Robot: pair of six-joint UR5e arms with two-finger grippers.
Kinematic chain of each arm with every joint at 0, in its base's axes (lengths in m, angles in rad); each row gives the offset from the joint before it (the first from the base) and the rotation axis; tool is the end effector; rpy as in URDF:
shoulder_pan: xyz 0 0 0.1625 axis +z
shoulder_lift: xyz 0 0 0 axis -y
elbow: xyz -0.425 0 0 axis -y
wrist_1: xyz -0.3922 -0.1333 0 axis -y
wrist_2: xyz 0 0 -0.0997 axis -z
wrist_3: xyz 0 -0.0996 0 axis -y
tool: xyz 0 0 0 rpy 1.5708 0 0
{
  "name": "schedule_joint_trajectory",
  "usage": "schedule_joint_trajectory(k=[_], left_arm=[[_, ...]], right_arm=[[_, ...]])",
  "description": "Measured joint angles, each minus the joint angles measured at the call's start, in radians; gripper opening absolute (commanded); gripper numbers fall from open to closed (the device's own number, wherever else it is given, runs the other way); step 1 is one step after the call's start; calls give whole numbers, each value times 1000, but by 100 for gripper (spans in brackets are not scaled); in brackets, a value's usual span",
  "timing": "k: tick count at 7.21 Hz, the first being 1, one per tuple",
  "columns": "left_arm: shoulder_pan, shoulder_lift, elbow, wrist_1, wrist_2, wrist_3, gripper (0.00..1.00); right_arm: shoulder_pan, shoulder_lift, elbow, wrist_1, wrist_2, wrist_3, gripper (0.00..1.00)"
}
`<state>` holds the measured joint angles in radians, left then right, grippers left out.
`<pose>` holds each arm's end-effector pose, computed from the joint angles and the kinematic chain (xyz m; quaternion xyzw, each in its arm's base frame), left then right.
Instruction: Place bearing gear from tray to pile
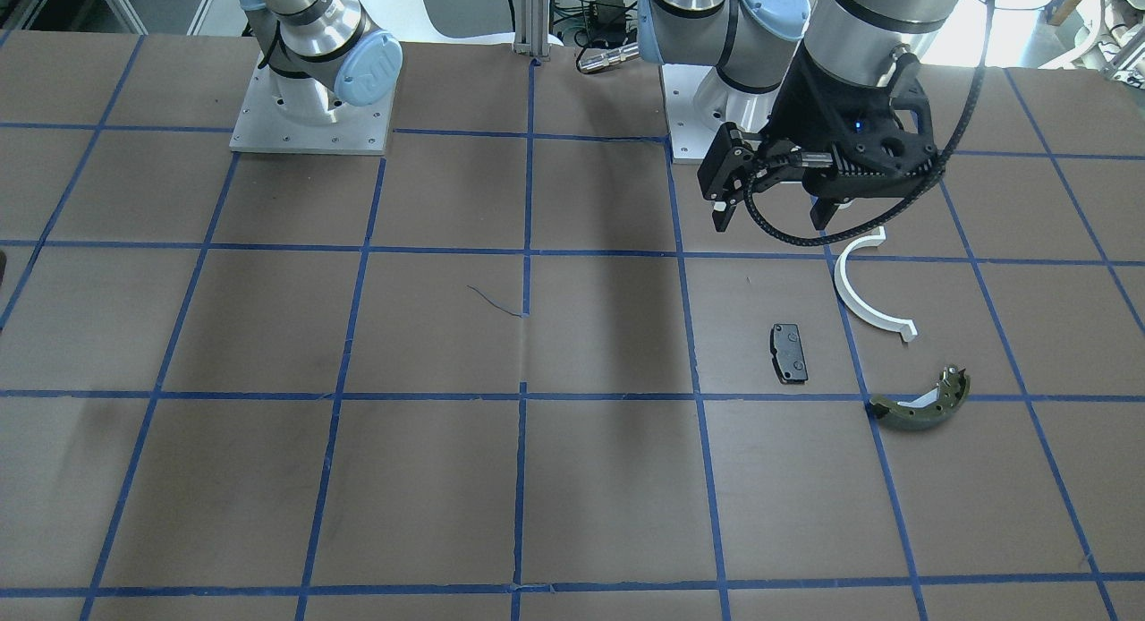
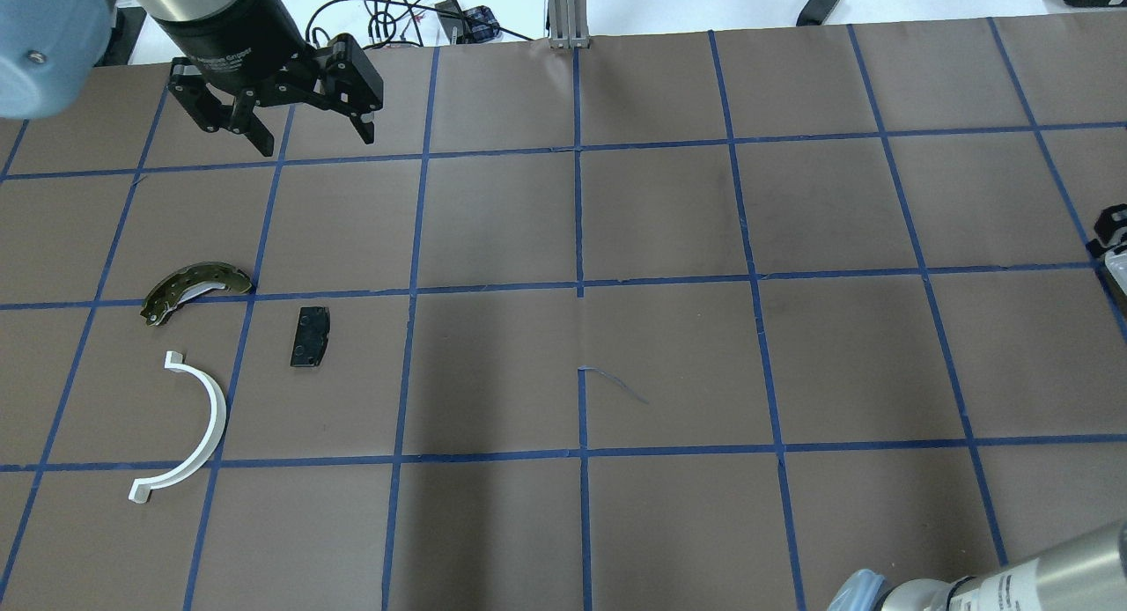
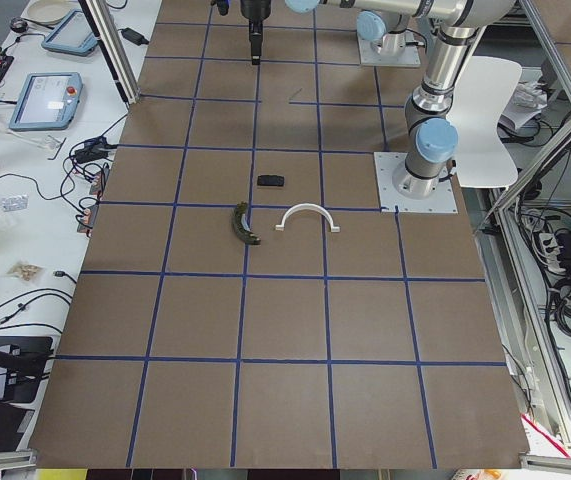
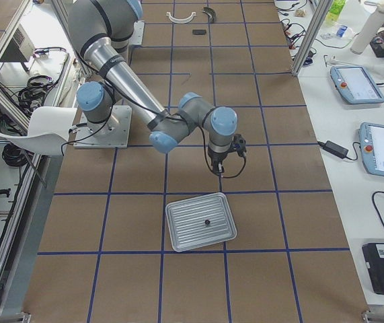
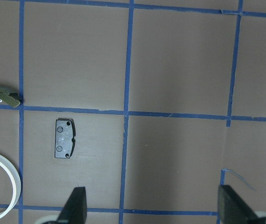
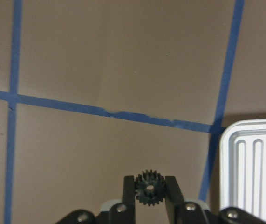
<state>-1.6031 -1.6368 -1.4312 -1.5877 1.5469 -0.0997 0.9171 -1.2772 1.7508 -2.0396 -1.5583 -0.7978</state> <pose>-0.1525 -0.5197 0.5216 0.0333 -0.9990 0.0275 0.0138 -0.2406 -0.5353 0.2904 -0.0720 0.9974 -0.0024 0.0063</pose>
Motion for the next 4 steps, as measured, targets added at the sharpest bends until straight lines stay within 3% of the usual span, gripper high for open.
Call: schedule_joint_trajectory(k=[4], left_arm=[[0,1,-1,0,-1,0,100]], right_arm=[[411,-100,80,11,14,615,10]])
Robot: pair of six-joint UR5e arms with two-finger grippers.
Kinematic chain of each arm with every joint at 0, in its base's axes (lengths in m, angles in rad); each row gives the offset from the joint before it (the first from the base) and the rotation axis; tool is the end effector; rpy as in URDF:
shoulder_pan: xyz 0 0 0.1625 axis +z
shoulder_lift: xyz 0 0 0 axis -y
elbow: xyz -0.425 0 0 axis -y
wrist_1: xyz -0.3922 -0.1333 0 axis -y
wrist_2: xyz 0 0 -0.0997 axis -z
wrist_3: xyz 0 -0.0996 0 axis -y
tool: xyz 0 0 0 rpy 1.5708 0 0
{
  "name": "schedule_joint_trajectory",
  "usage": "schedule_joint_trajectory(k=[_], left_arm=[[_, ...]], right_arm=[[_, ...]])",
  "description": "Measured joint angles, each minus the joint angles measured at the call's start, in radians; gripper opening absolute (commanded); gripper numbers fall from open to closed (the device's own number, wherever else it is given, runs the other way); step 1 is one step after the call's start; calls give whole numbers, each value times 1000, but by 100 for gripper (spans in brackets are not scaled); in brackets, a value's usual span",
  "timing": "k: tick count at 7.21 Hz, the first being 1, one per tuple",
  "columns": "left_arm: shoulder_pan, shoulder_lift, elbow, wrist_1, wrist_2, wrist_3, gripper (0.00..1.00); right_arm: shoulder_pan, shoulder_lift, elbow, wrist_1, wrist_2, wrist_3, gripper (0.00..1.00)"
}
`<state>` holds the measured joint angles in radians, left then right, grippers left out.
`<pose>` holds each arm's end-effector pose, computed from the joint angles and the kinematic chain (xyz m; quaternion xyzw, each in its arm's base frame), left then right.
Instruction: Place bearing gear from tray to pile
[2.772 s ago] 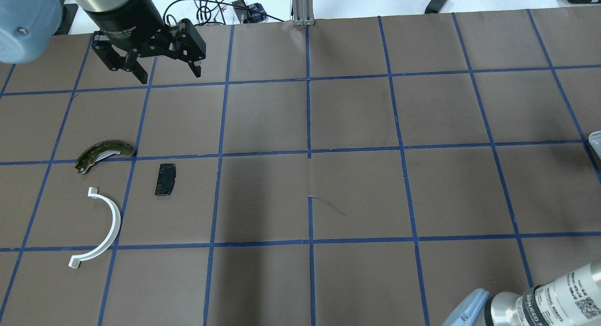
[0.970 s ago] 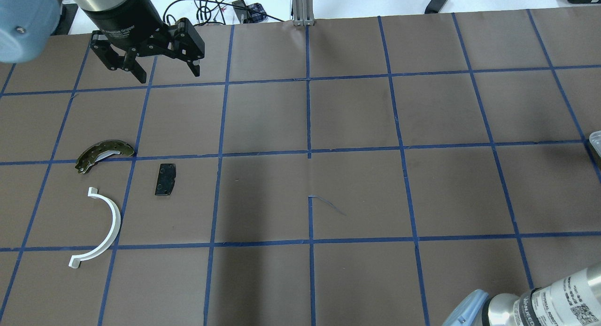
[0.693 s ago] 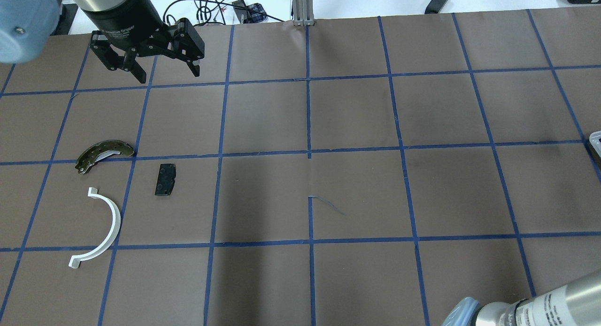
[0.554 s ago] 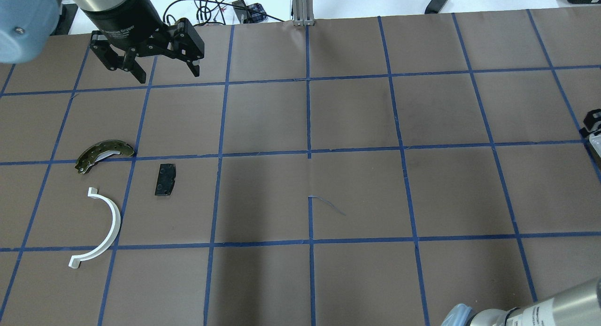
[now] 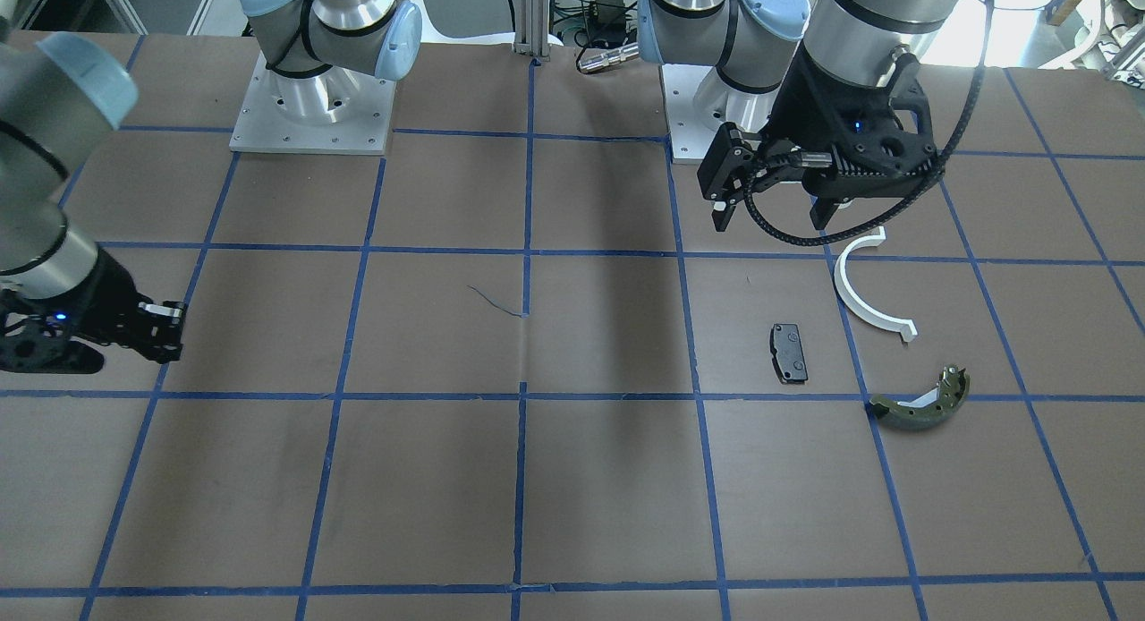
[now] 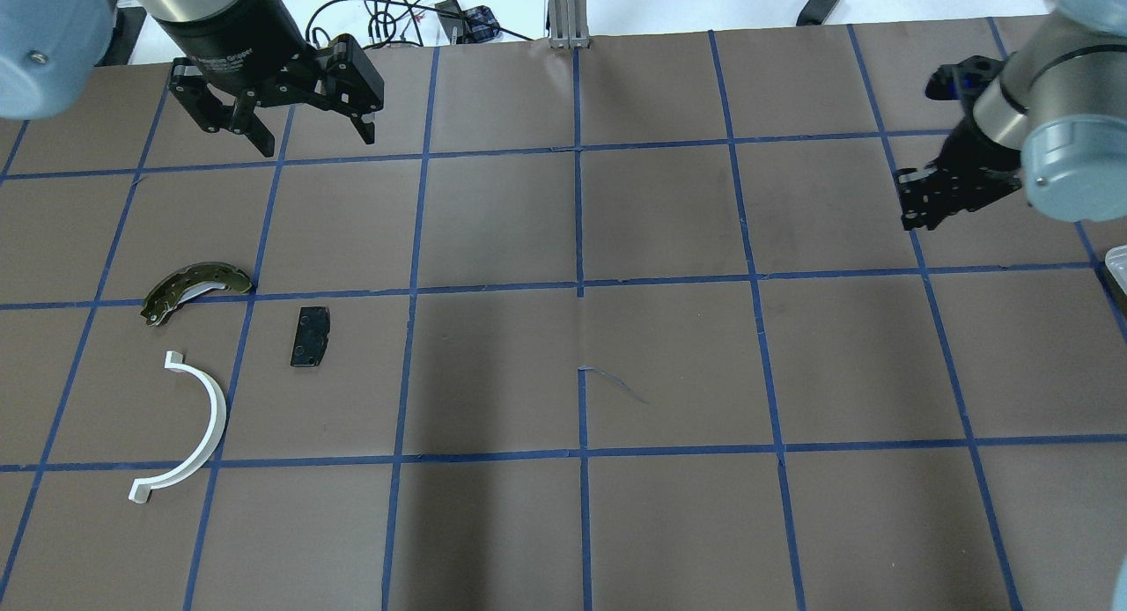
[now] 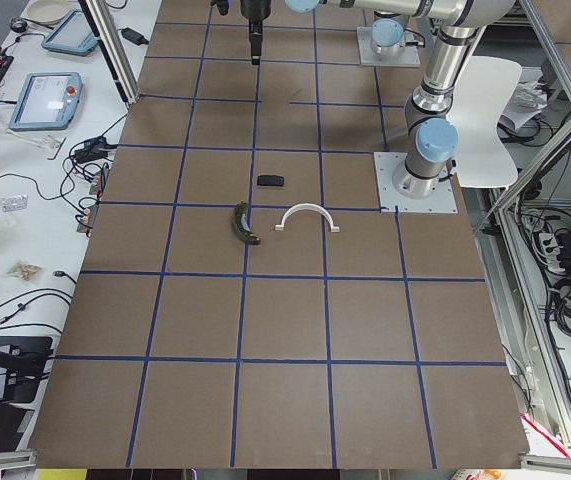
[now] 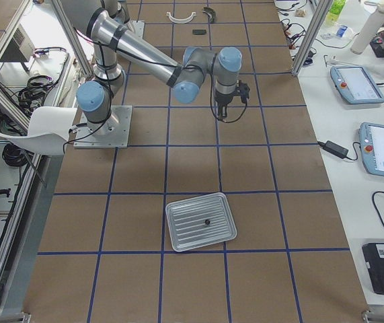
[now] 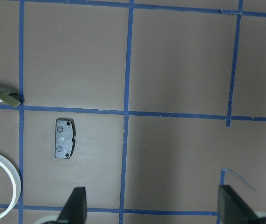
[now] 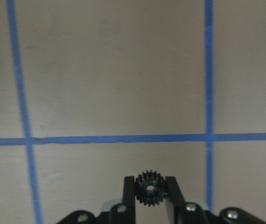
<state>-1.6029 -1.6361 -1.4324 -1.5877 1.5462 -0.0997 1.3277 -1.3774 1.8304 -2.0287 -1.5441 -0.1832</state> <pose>-0.1525 -0.5194 0.5214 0.0334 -0.9990 0.0272 0.0141 0.0033 -0.5515 0.3089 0.0299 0.9995 -0.0052 0.0125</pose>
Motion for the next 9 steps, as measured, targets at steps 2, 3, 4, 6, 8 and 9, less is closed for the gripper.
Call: schedule_joint_trajectory(k=[2,3,4,6,8,9], left_arm=[[1,1,-1,-1,1,0,100],[0,1,-1,-1,2,0,100],[0,1,-2,-1,3,1,100],[-1,1,-3,-2,3,1,100],[0,1,-5,-2,2,1,100],[0,1,-5,-3,2,1,100]], right_arm=[[255,-3,14,-13,0,401,11],[368,20,15,-39,0,567,13],[456,58,14,-100,0,683,15],[587,141,10,-236,4,778,21],[635,172,18,-279,53,792,43],[654,182,24,-284,83,794,59]])
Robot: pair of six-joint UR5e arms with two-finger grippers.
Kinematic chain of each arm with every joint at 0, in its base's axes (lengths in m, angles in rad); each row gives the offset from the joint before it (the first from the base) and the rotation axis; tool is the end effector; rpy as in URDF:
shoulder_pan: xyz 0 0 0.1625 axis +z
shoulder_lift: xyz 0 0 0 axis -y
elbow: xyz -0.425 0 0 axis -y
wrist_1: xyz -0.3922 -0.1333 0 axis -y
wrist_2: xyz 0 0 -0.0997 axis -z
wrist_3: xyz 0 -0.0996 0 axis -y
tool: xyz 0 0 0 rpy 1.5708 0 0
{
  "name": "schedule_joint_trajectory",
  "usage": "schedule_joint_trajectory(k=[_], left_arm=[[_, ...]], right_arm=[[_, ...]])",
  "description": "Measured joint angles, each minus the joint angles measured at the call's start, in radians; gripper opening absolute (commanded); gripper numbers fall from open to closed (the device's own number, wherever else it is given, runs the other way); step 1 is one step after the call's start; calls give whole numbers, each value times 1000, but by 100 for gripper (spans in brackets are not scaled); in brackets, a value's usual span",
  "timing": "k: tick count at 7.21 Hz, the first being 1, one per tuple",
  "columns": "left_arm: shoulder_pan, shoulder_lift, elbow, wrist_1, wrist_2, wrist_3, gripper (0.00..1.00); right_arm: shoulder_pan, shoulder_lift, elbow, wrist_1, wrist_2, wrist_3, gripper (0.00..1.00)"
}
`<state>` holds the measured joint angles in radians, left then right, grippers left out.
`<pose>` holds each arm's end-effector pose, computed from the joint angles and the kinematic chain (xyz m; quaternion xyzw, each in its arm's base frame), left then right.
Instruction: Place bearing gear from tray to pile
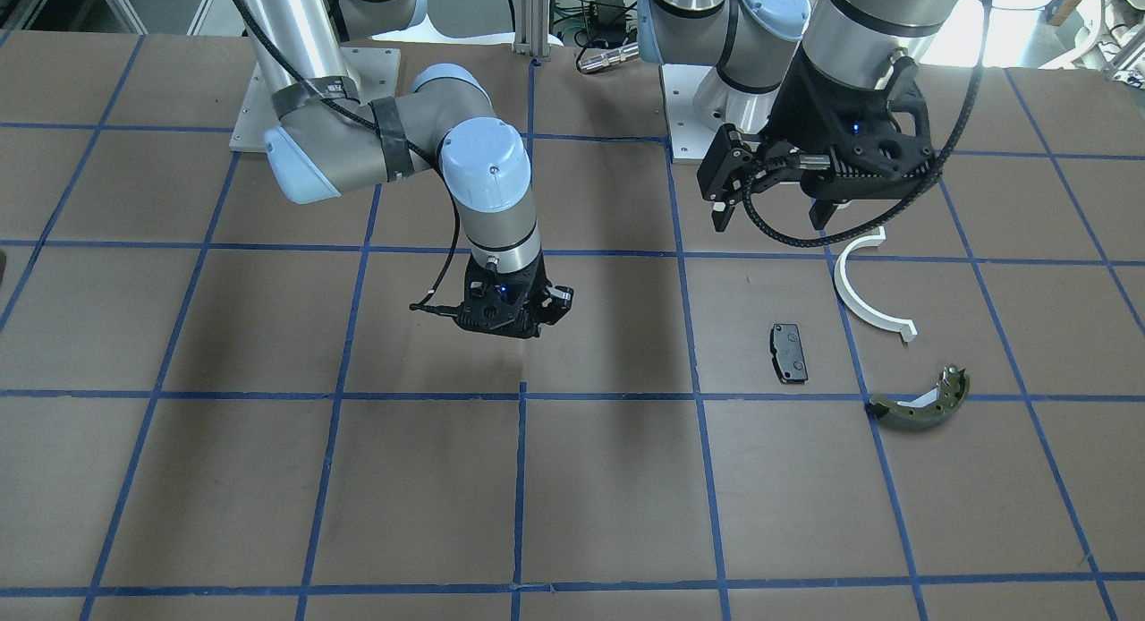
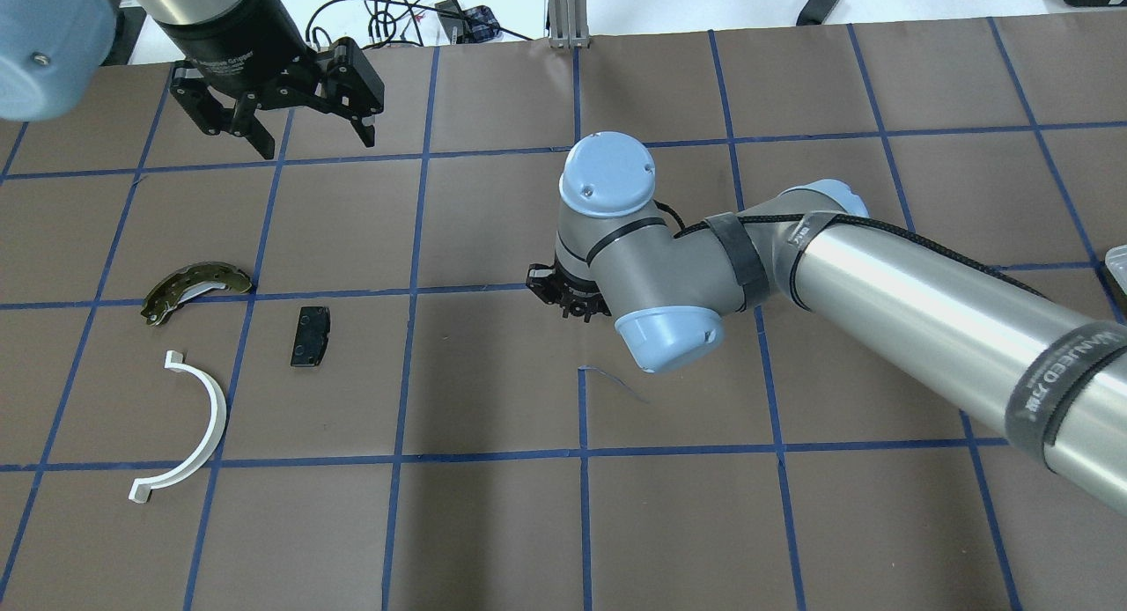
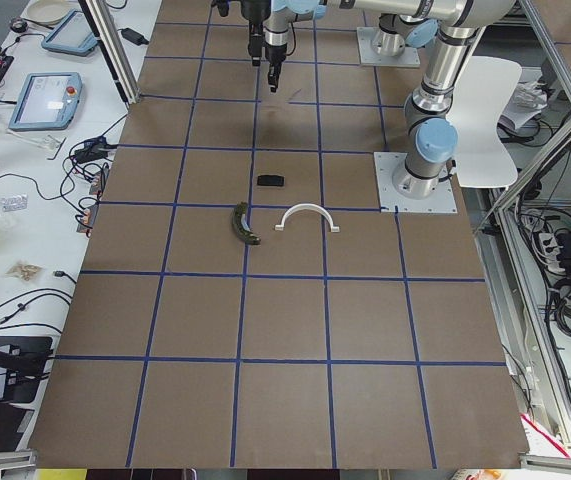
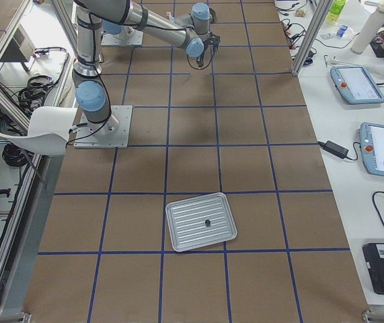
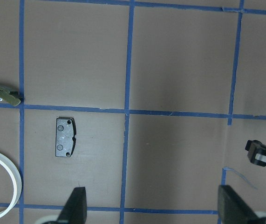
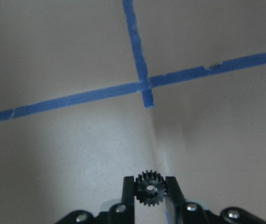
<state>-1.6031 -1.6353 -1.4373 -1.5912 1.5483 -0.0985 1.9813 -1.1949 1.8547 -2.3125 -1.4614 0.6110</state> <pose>-0.1524 -0.5184 0.5190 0.0328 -0.9991 0.0235 0.0128 0.3610 -0.4682 0.2269 0.0976 0.9929 -0.0090 0.0676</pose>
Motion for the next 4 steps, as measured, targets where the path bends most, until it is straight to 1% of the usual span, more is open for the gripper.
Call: schedule_joint_trajectory(k=[1,2,3,4], left_arm=[[-1,0,-2,-5,1,0,100],[-2,-3,-10,-6,1,-1,100],[-4,-9,-31,3,-2,-4,100],[-9,-19,-52,13,-6,-13,100]], right_arm=[[14,7,3,-1,15,4,92],[20,10,2,-3,19,1,100],[11,7,-3,-8,14,-41,100],[-22,-12,-6,-9,9,-119,100]])
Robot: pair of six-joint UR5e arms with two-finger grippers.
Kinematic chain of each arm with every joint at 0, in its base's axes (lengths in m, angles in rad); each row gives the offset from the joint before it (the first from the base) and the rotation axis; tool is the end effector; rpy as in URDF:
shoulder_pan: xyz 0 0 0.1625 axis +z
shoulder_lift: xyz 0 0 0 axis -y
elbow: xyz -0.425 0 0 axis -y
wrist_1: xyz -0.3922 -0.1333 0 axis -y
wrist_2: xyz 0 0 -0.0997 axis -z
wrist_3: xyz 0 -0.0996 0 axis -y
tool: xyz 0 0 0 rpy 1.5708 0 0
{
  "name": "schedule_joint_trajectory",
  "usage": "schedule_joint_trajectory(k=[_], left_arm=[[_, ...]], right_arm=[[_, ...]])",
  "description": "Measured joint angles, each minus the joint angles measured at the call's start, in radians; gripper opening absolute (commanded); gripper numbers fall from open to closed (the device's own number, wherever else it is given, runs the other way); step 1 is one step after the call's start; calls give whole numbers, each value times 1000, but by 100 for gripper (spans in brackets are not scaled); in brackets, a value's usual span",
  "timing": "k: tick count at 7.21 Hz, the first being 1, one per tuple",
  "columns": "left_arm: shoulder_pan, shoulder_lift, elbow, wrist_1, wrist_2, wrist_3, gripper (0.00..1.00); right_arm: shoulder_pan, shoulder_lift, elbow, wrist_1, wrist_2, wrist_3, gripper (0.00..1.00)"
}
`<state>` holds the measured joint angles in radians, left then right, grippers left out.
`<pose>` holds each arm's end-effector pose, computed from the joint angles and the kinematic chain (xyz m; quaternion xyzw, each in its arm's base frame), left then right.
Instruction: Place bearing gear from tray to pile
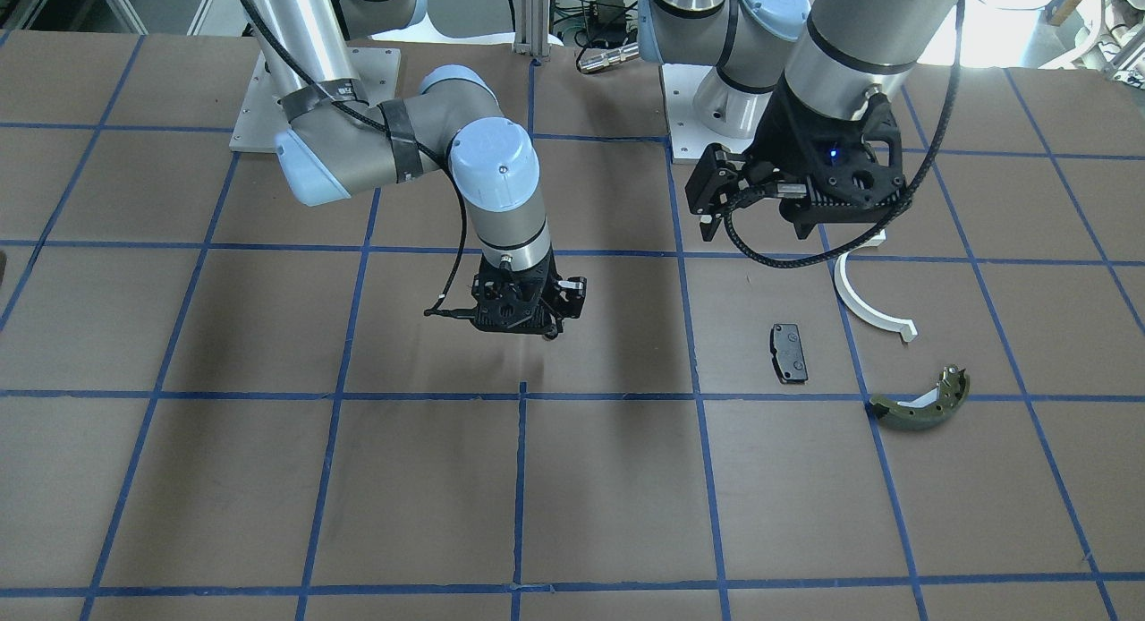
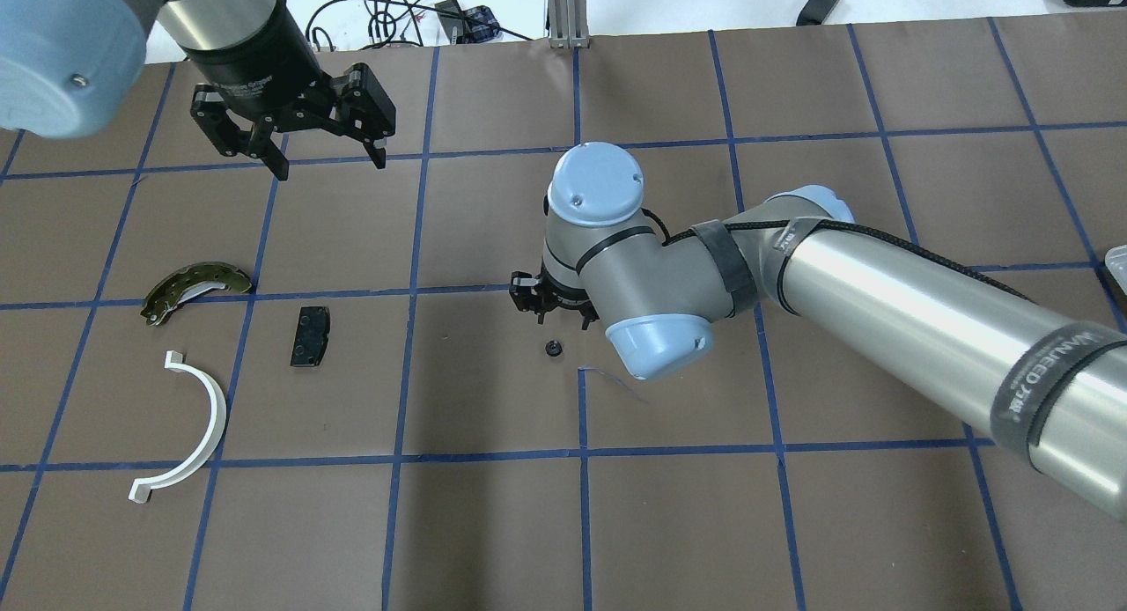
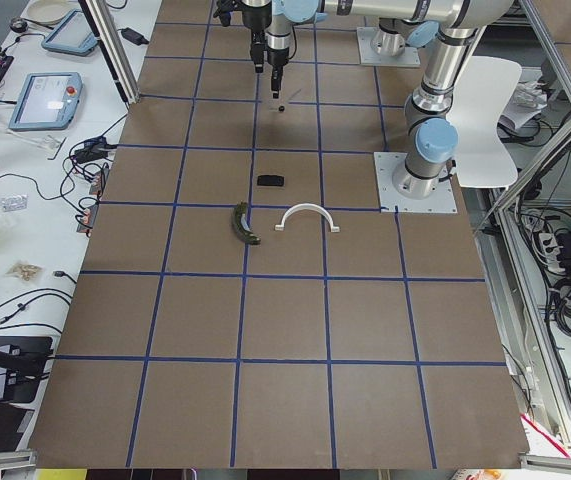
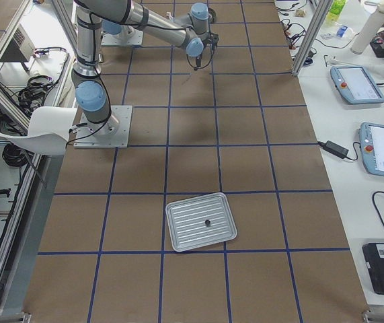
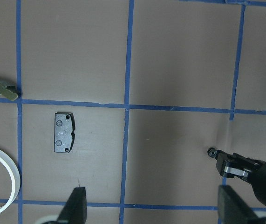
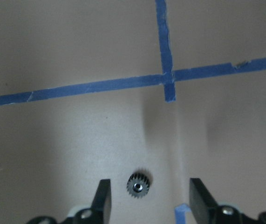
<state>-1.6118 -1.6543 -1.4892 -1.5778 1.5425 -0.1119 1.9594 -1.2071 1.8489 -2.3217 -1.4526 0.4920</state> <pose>-0.1576 -0.5204 0.4848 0.0355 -0.9993 -0.0055 0.0138 0.3522 -0.4774 0.2375 0.0483 0.9956 -0.0241 0.0765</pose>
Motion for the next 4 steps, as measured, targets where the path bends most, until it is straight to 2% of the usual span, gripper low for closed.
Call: schedule_joint_trajectory(k=[1,2,4], left_arm=[[-7,-20,-27,20,-4,-16,100],[-21,-43,-80,78,-6,-37,100],[-89,-105,-250,355,-2,-113,100]], right_arm=[[-55,-37,0,35,-3,-72,100],[-127,-88,1,121,-7,-146,100],[-302,-201,2,309,-59,-339,100]])
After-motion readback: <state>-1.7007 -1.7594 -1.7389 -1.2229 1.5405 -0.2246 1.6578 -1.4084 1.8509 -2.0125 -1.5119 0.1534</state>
